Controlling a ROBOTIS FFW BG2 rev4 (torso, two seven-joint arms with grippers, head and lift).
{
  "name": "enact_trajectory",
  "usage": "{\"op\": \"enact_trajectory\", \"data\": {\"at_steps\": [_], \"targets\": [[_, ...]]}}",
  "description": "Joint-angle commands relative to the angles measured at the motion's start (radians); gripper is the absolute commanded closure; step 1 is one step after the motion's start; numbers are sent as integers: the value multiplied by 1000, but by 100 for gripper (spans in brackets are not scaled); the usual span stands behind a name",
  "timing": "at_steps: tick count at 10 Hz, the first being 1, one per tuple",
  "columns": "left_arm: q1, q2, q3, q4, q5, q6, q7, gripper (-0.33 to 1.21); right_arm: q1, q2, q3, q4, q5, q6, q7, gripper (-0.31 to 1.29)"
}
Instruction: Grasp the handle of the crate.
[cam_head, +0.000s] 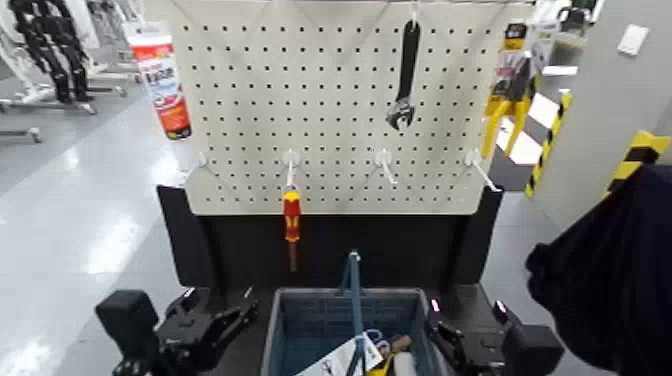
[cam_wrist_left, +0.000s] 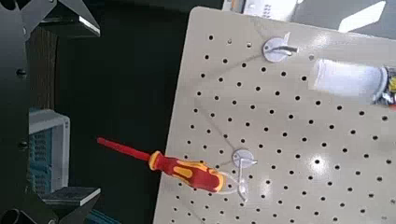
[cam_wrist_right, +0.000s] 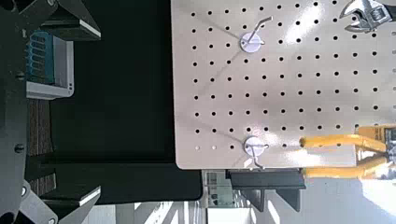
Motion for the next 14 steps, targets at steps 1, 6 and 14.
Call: {"op": "enact_trajectory", "data": {"at_steps": [1, 6, 14], "targets": [[-73, 47, 14, -34, 277, 239, -15, 11, -1, 0, 1, 0, 0, 2, 0, 14], [-228, 111, 23, 111, 806, 653, -23, 11, -1, 0, 1, 3, -6, -2, 0, 14], [-501, 111, -196, 509, 986, 675, -260, 12, -6, 2, 7, 14, -15, -16, 0, 14]]}}
